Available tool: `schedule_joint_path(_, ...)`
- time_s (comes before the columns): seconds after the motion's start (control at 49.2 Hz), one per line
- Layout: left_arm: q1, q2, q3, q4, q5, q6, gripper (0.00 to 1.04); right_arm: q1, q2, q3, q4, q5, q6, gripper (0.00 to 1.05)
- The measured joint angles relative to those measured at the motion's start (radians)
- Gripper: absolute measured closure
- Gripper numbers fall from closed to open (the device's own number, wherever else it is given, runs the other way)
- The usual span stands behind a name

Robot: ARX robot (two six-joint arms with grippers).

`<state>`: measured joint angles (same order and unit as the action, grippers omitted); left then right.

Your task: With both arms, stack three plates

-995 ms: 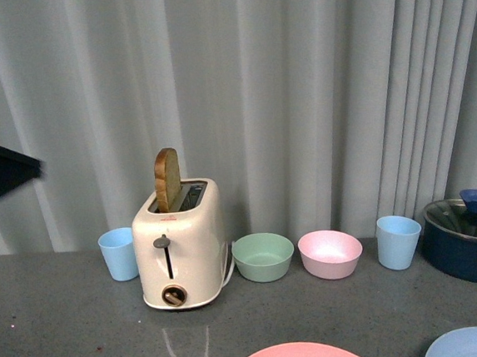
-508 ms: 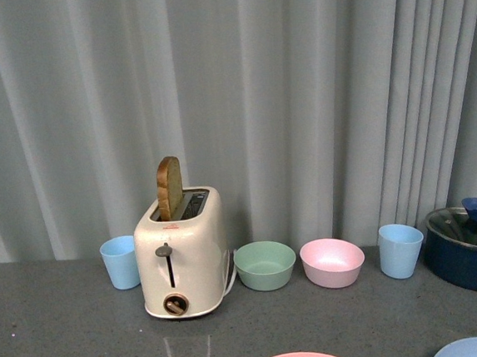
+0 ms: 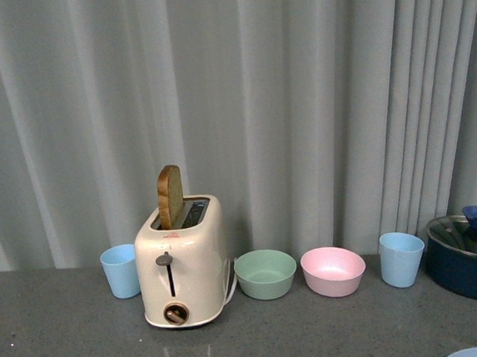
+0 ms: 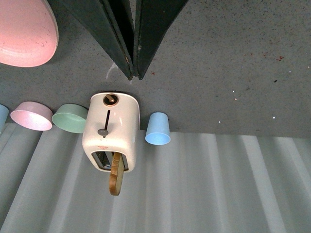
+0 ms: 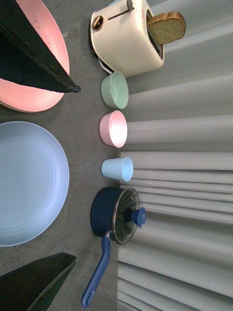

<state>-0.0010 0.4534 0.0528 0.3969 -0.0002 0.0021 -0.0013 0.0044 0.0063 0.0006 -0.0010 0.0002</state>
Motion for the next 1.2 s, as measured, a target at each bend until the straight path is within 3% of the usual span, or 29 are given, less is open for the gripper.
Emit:
schedule_joint_path(0.772, 0.000, -0.280, -0.026, -0.220, 0.000, -0.003, 1.01, 0.000, 0.000, 0.000, 0.000, 0.000, 0.000, 0.07)
schedule_joint_path(0.853, 0.000, -0.409, -0.025, -0.383, 0.000, -0.003, 1.01, 0.000, 0.000, 0.000, 0.000, 0.000, 0.000, 0.07)
schedule_joint_path(1.117, 0.000, -0.449, -0.025, -0.396, 0.000, -0.003, 1.01, 0.000, 0.000, 0.000, 0.000, 0.000, 0.000, 0.07)
schedule_joint_path(1.198, 0.000, -0.449, -0.025, -0.396, 0.000, -0.004, 0.92, 0.000, 0.000, 0.000, 0.000, 0.000, 0.000, 0.07)
